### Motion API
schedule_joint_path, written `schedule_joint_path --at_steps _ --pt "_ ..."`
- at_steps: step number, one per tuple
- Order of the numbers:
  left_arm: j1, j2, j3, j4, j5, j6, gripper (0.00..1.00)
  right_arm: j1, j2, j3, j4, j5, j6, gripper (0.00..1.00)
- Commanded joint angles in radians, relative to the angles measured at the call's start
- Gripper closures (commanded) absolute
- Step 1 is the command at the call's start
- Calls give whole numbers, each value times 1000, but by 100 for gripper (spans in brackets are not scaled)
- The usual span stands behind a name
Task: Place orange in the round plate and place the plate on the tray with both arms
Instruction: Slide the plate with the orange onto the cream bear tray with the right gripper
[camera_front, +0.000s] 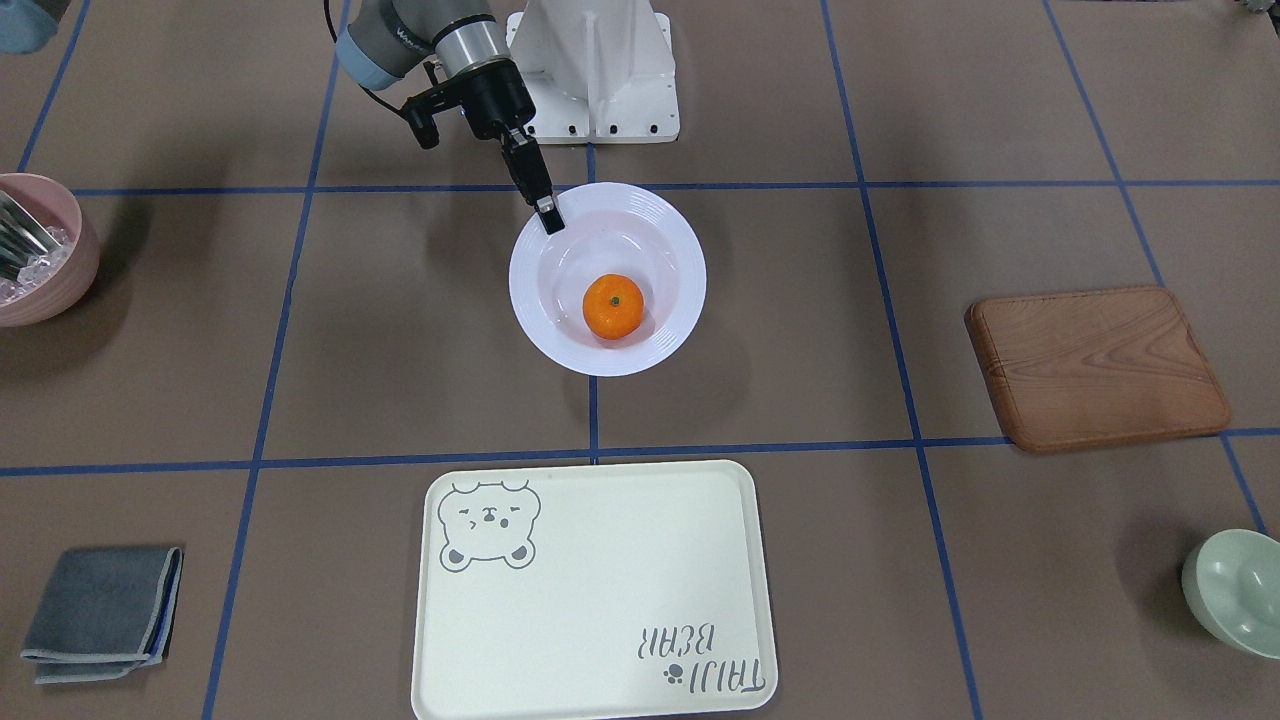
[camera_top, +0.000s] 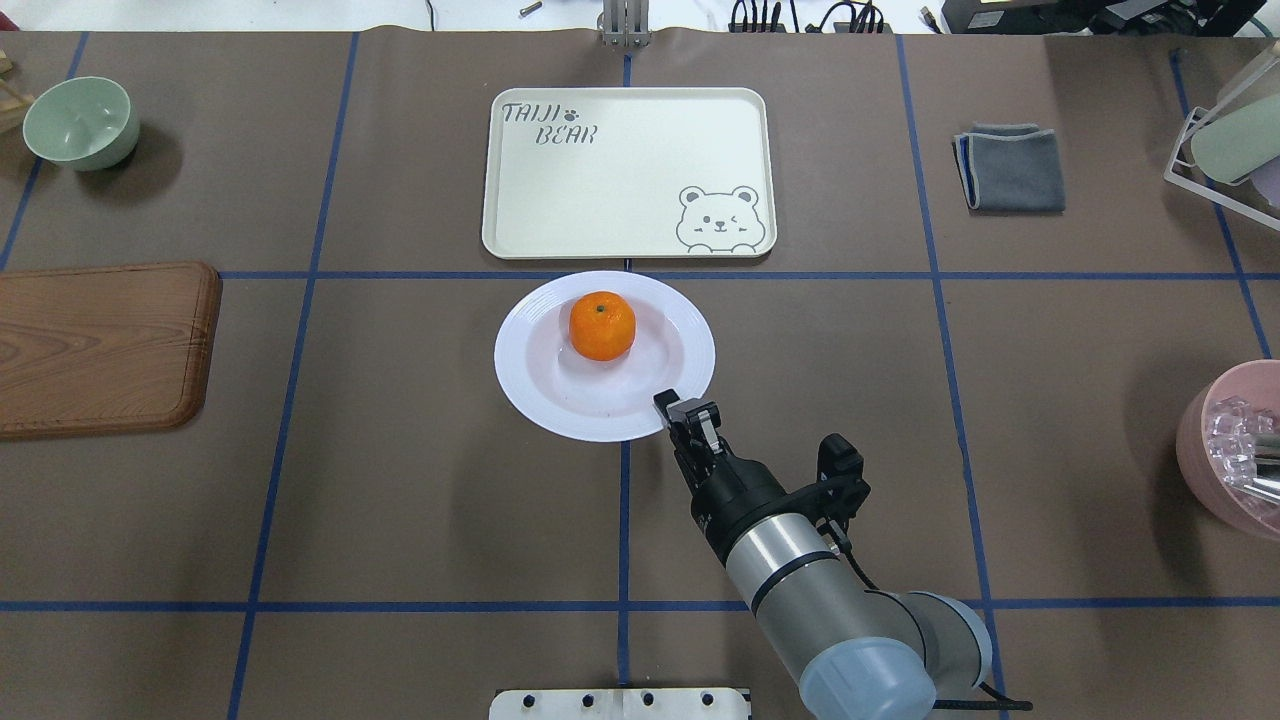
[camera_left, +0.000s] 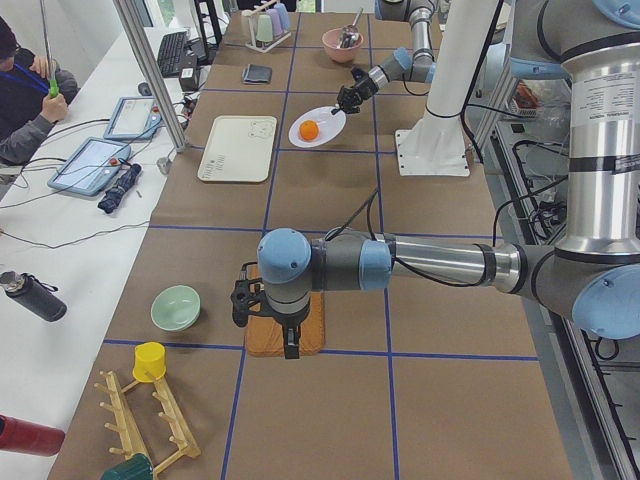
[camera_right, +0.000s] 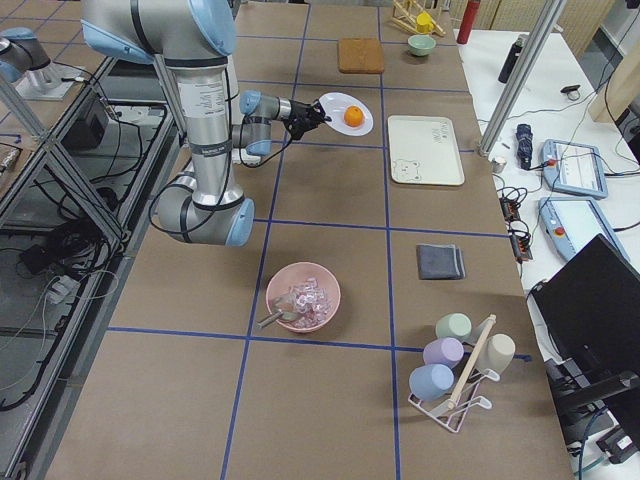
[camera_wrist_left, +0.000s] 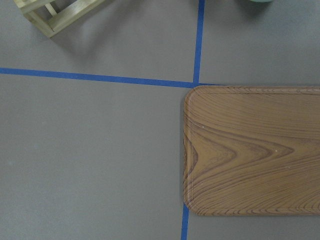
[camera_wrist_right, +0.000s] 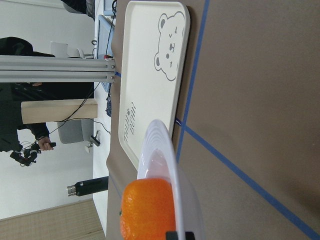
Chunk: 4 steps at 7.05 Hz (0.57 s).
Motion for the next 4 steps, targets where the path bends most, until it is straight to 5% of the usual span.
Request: schedule_joint_path --at_steps 1,4 --pt "3 69 -1 -136 0 -43 2 75 73 -30 2 5 -120 100" --pt "3 89 -4 -180 0 -44 2 272 283 -386 -8 122 -112 100"
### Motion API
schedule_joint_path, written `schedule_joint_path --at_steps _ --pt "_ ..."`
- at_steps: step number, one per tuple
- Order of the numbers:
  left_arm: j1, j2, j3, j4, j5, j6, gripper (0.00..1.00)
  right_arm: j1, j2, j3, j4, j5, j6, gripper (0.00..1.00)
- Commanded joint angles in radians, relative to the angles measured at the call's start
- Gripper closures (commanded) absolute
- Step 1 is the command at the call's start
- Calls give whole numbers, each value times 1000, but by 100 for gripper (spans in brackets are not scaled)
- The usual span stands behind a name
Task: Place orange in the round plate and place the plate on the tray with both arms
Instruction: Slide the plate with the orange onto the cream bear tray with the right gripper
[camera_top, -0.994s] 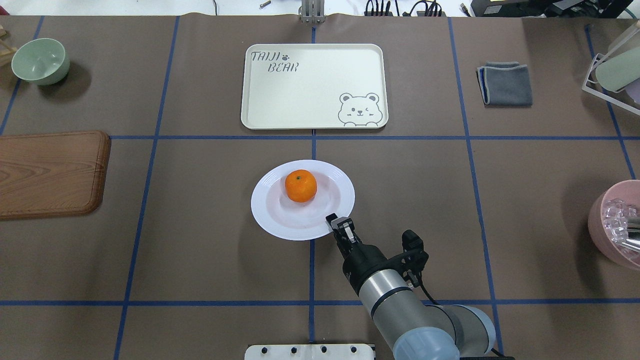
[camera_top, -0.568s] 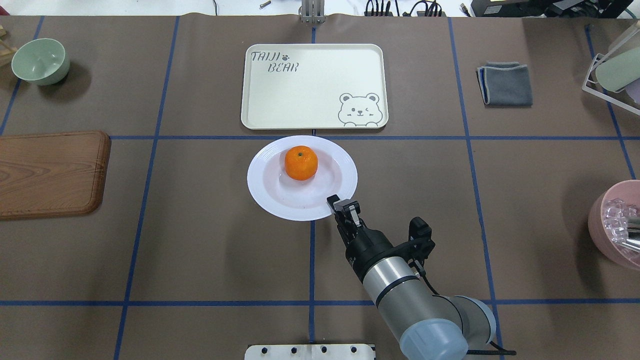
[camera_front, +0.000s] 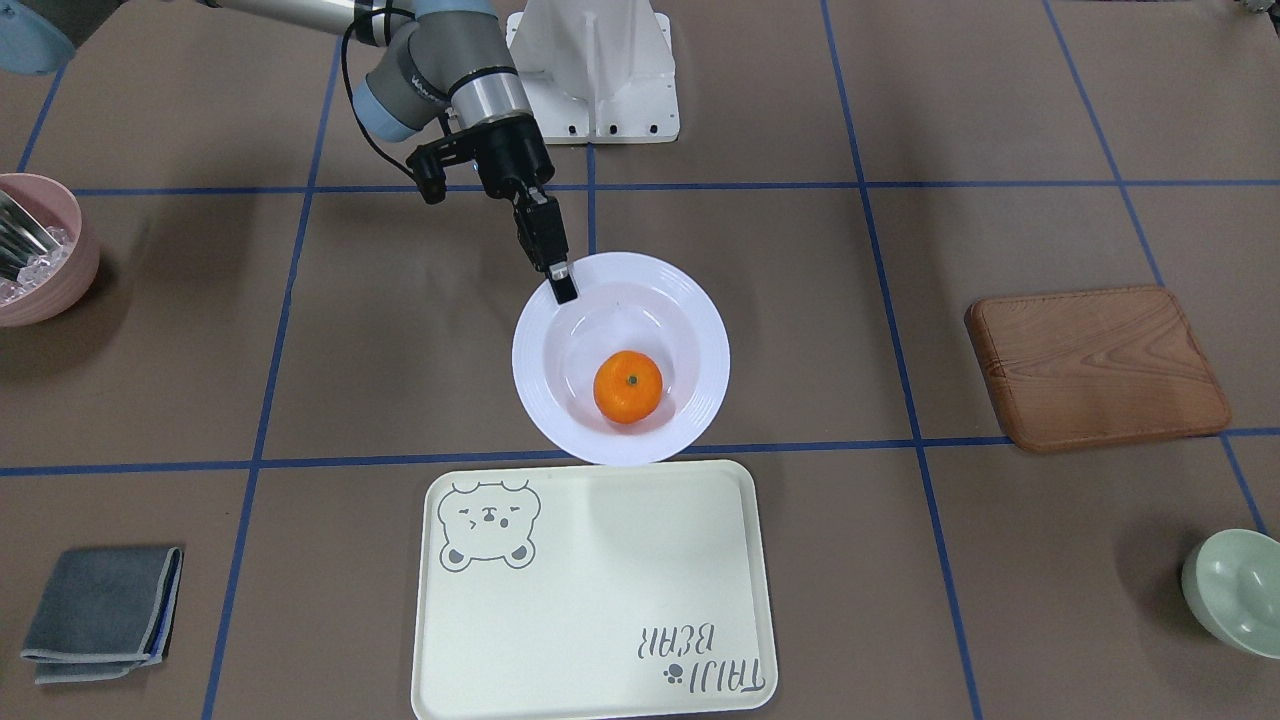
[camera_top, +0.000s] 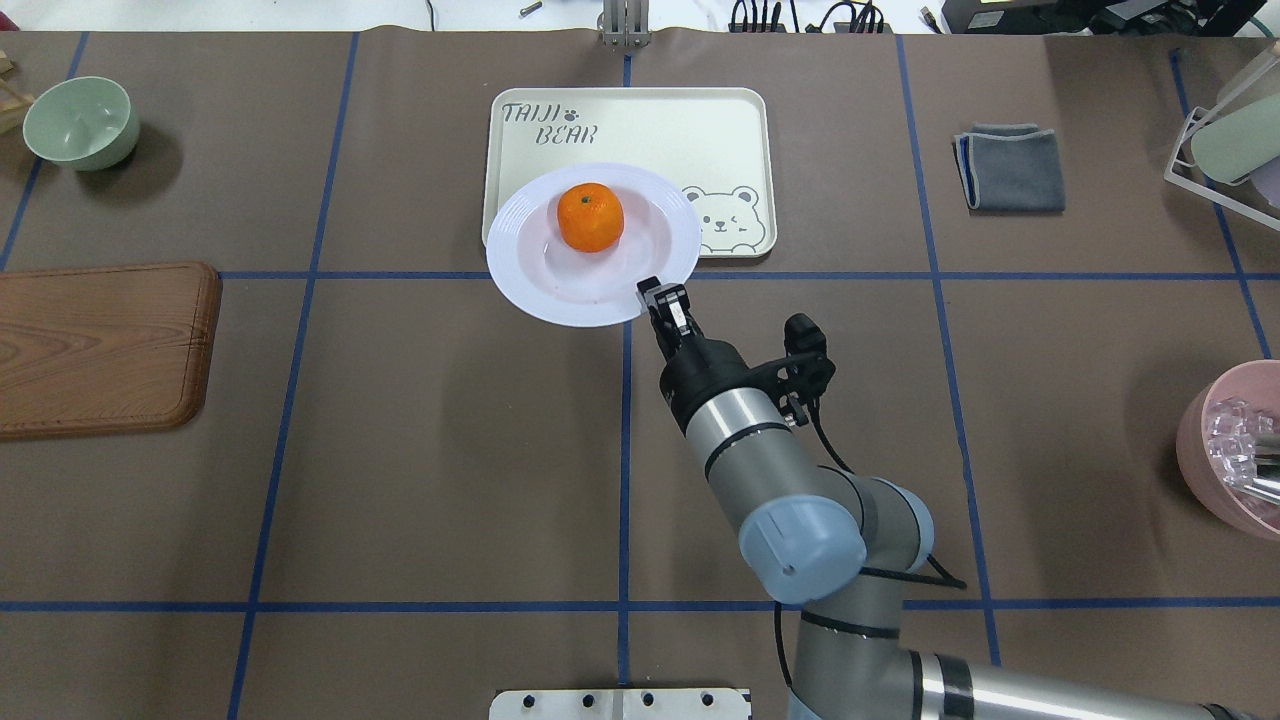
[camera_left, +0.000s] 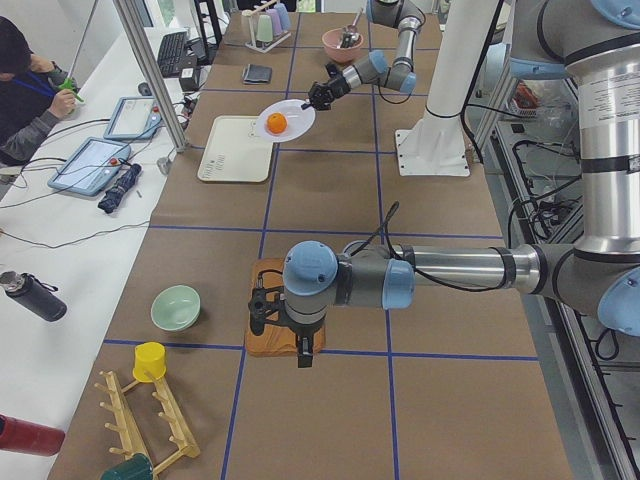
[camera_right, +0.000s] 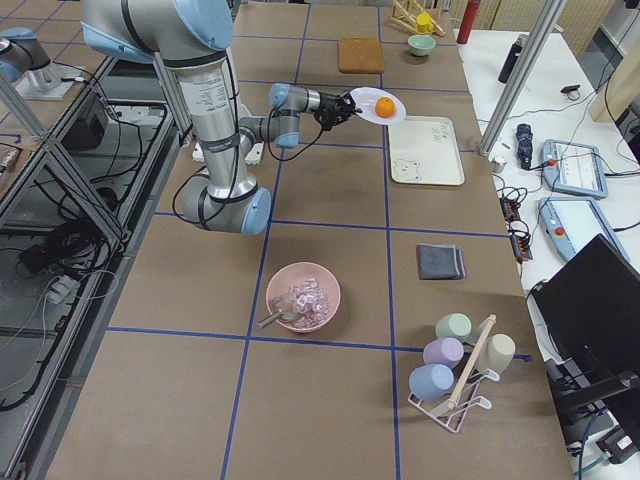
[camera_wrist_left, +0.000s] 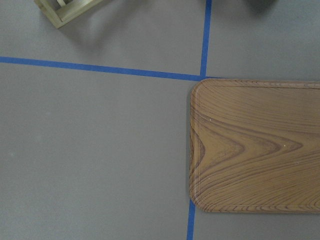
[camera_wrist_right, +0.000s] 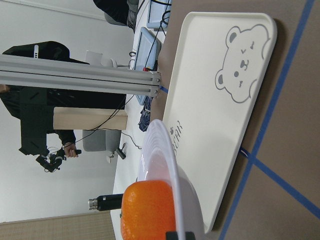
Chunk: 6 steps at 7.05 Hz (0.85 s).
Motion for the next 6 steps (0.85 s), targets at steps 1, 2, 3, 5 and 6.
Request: schedule_joint_path --at_steps 1,2,3,5,6 --pt "2 4 1 -9 0 -1 2 112 189 -312 -15 47 10 100" --pt "2 4 -1 -9 0 -1 2 135 225 -377 -21 50 97 100" --pt "2 4 -1 -10 0 -1 2 166 241 -422 -31 50 184 100" --pt "2 4 -1 -10 0 1 2 194 321 -587 -40 47 245 100" --pt "2 4 -2 -10 0 1 2 192 377 -654 -46 45 292 100"
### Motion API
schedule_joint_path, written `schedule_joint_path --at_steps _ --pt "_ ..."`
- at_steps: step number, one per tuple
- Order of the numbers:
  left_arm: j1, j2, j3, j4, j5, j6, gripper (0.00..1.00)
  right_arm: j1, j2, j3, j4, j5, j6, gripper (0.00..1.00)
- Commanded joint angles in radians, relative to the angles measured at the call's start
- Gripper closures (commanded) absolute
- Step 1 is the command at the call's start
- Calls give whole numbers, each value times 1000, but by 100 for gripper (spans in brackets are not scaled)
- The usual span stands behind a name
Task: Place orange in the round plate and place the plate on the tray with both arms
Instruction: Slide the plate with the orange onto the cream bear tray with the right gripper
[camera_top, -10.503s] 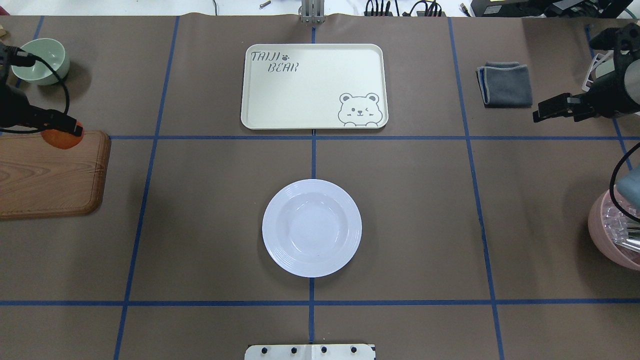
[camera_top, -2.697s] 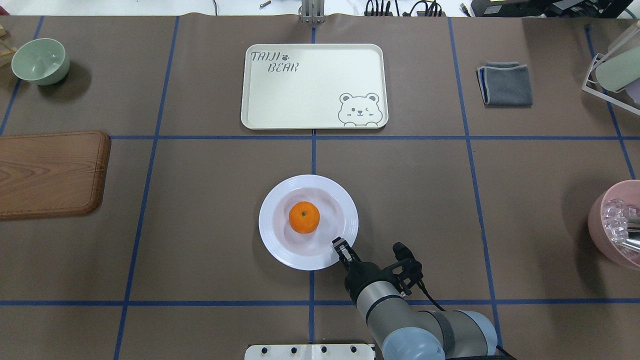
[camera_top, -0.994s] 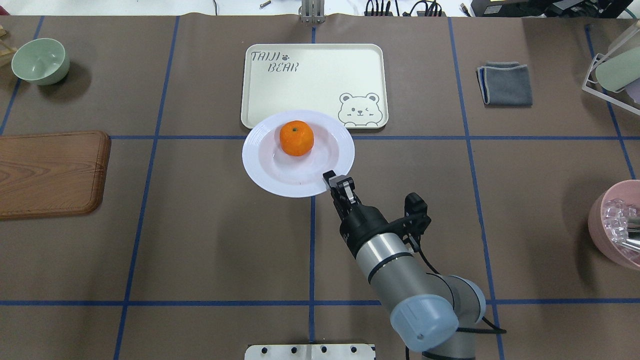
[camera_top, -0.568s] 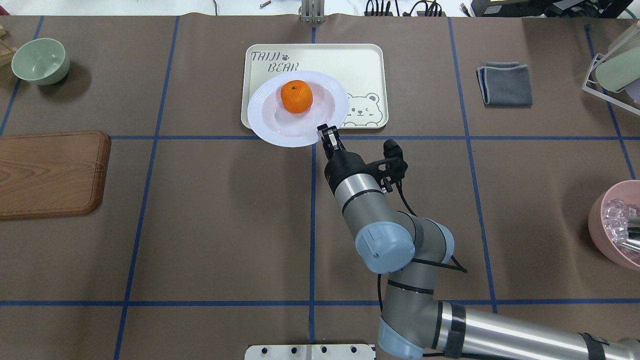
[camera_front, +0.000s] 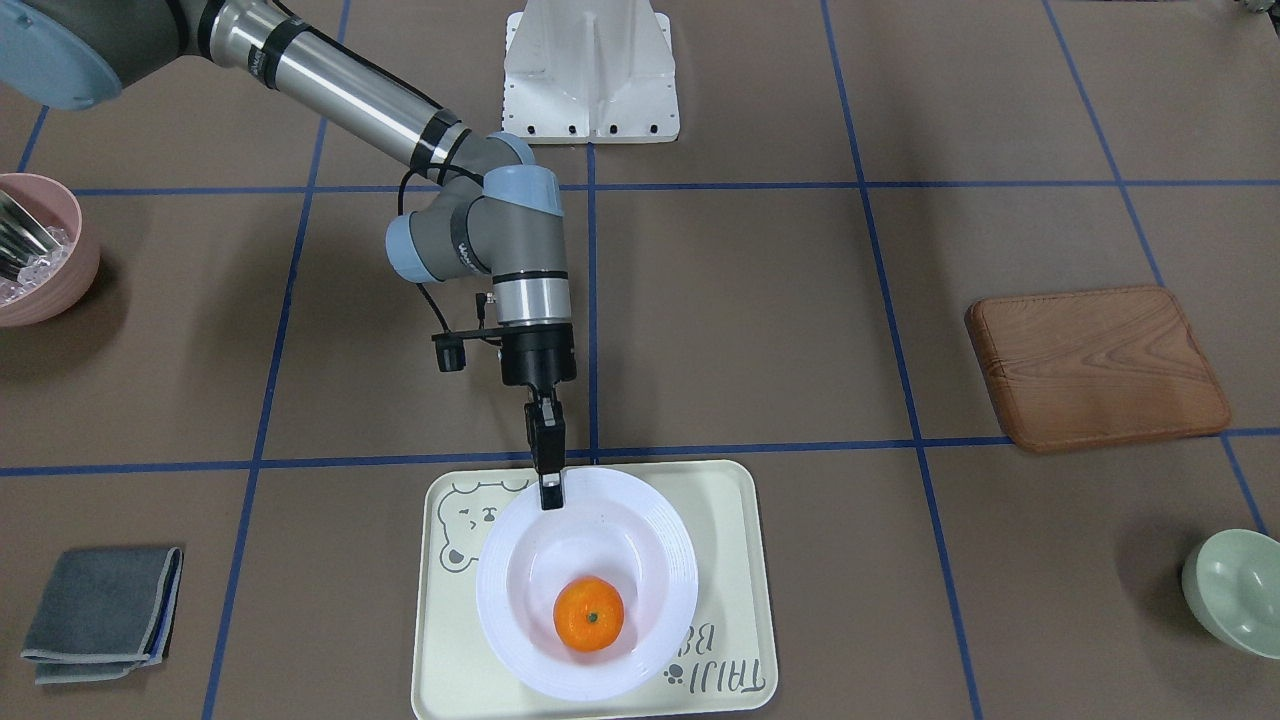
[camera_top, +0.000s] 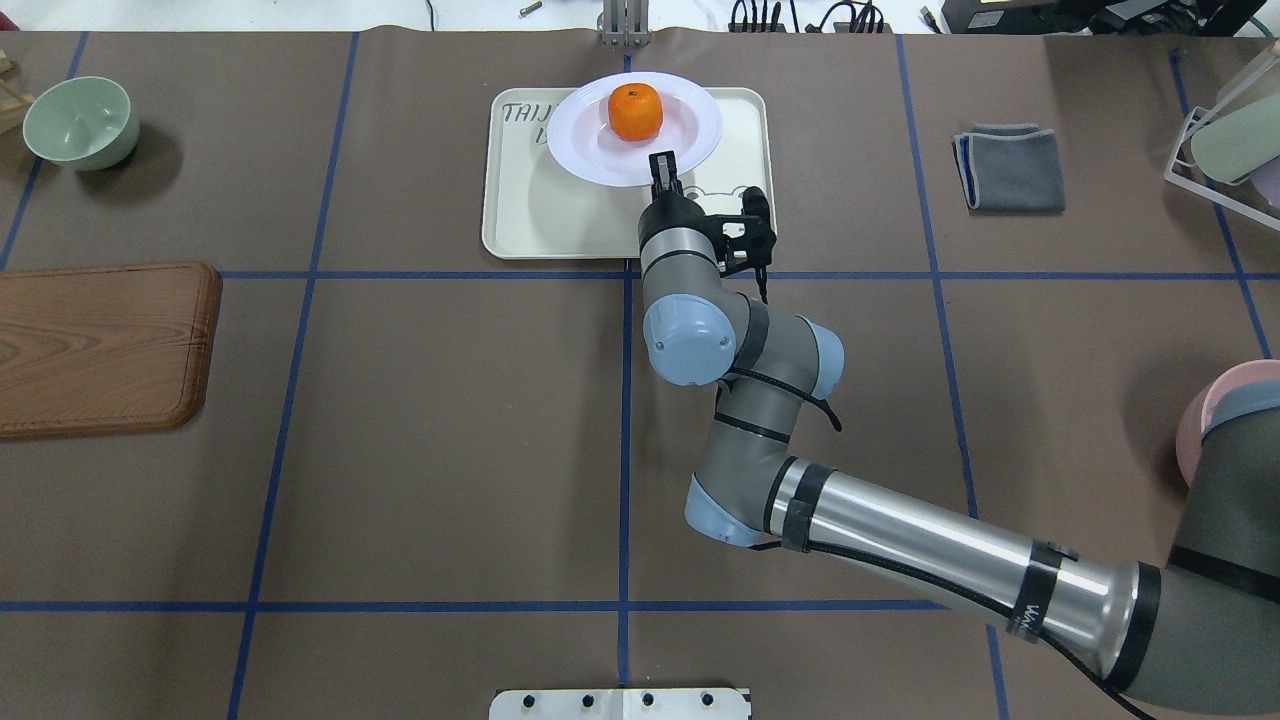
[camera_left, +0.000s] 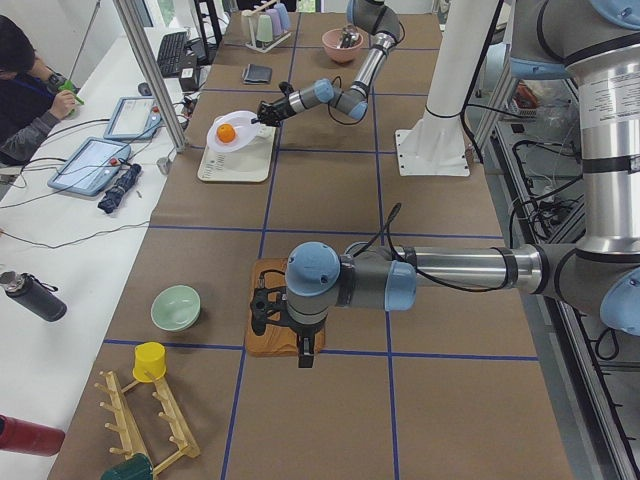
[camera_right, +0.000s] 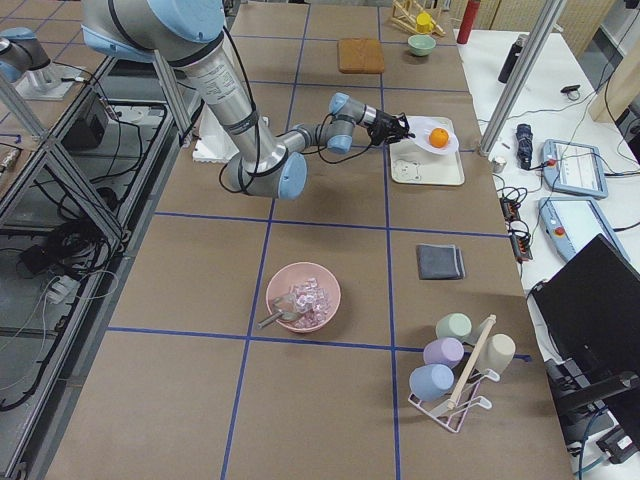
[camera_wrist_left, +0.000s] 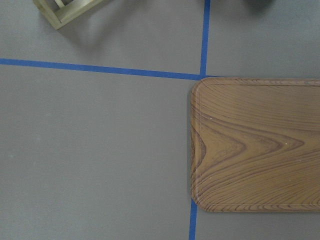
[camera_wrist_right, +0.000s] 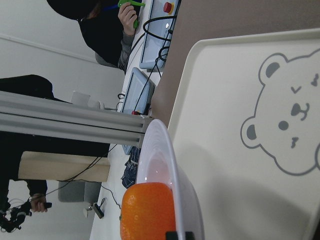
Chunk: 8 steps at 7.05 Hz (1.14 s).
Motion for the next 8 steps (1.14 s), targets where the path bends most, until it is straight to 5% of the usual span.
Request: schedule_joint_path --at_steps 1,3,4,5,6,8 --pt "0 0 0 0 0 0 2 -9 62 -93 -8 -2 50 100" --pt "0 0 -1 -2 0 0 2 -19 52 -81 -12 18 36 77" --pt "0 -3 -4 -2 0 0 2 -45 13 -46 -12 27 -76 47" --pt "0 -6 -3 -2 0 0 2 -65 -41 56 -12 24 -207 0" --pt "0 -5 -3 -2 0 0 2 -47 -78 150 -15 147 -308 0" --pt "0 -2 -1 -2 0 0 2 81 -98 310 -328 508 -602 0"
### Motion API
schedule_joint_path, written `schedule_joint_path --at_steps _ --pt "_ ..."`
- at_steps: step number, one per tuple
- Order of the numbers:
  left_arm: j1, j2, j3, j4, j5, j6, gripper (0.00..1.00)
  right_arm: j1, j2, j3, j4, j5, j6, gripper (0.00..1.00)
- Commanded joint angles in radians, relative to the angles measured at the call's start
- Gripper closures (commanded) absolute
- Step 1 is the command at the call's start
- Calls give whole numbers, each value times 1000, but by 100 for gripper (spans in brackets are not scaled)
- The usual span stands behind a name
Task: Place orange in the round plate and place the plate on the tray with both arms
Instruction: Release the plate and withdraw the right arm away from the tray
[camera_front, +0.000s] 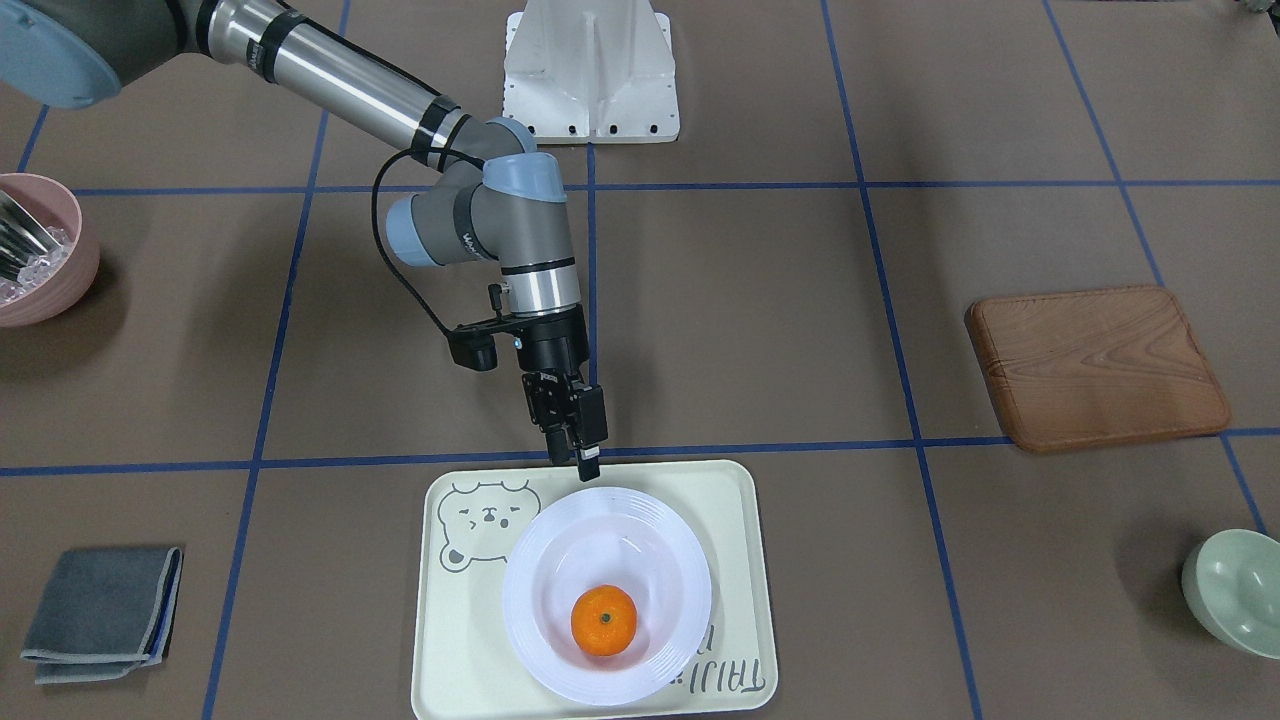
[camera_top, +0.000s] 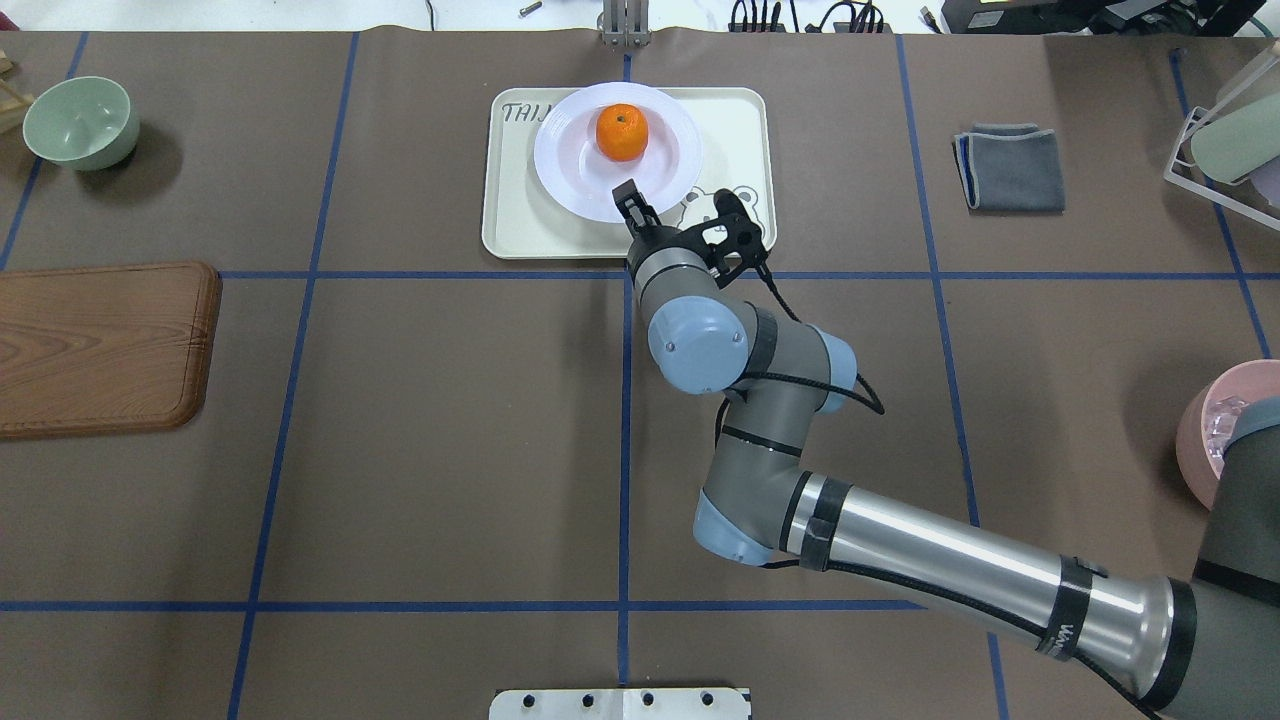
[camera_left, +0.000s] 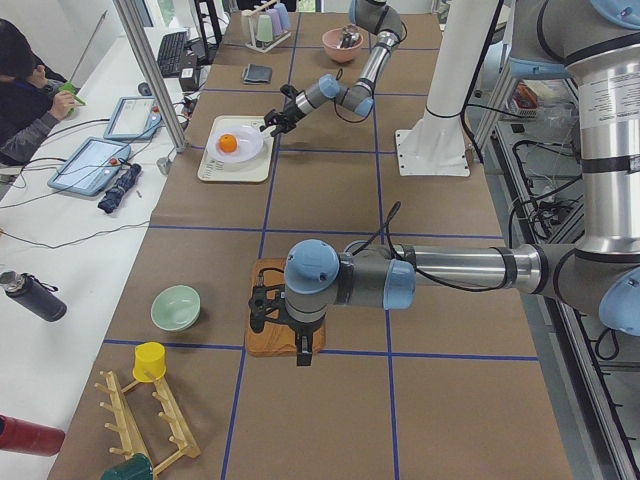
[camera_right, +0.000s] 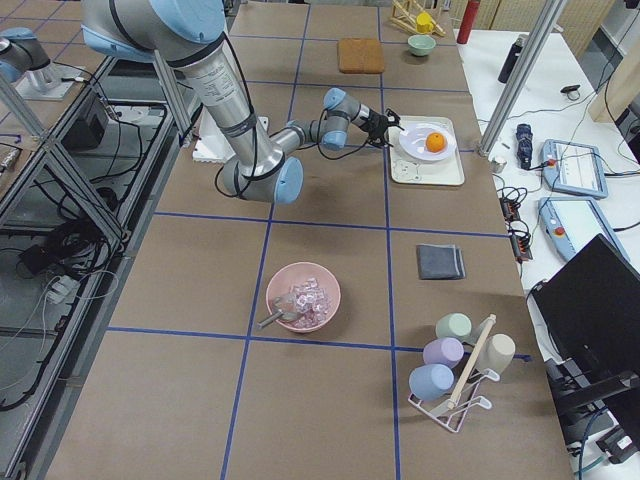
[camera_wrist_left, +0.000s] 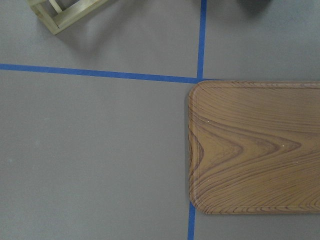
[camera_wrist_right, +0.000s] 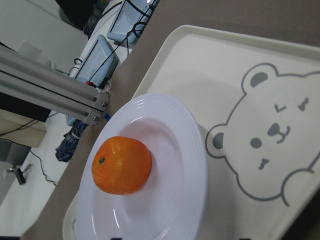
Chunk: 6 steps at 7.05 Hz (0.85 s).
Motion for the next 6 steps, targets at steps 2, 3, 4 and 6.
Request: schedule_joint_path --at_steps 2,3,4,6 --pt "0 4 5 0 0 0 2 190 -86 177 -307 471 -549 0" --pt "0 4 4 2 0 -2 2 284 -163 251 -372 597 -788 0" --pt "0 5 4 2 -2 -3 2 399 -218 320 -454 744 -993 0" --pt "0 -5 -4 9 0 -43 2 687 -347 358 -572 1012 -1509 0"
